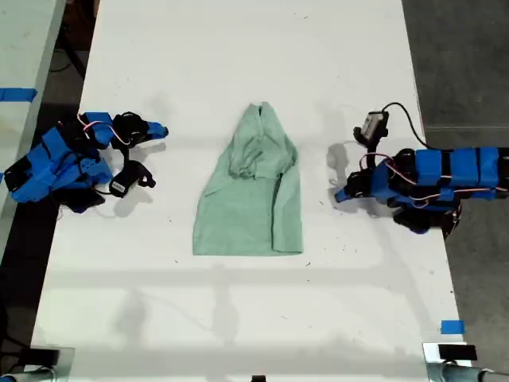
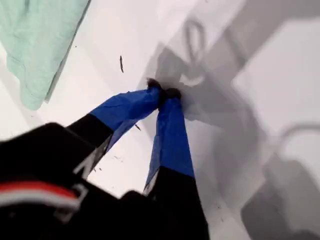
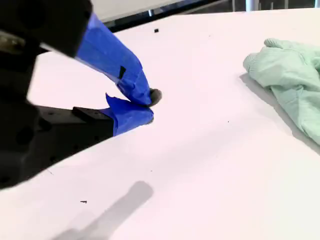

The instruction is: Fold t shirt

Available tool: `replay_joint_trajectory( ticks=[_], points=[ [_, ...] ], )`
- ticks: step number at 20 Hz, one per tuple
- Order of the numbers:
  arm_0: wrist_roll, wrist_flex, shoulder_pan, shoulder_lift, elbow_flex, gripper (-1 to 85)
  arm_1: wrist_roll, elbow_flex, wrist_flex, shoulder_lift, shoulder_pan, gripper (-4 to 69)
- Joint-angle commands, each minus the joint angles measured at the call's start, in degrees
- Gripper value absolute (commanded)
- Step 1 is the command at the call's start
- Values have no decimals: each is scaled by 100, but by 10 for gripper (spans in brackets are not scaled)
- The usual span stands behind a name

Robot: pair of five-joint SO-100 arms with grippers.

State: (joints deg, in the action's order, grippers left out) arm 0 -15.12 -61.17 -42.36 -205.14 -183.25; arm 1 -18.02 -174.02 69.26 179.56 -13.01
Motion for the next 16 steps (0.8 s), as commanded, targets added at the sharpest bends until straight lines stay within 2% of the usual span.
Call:
replay_joint_trajectory(
  ticks=[1, 16],
  points=[
    [-26, 35, 44, -26, -62, -2, 88, -343, 835, 2153, -167, 17],
    [-26, 26, 44, -26, -62, -2, 193, -352, 826, 2136, -281, 15]
  ],
)
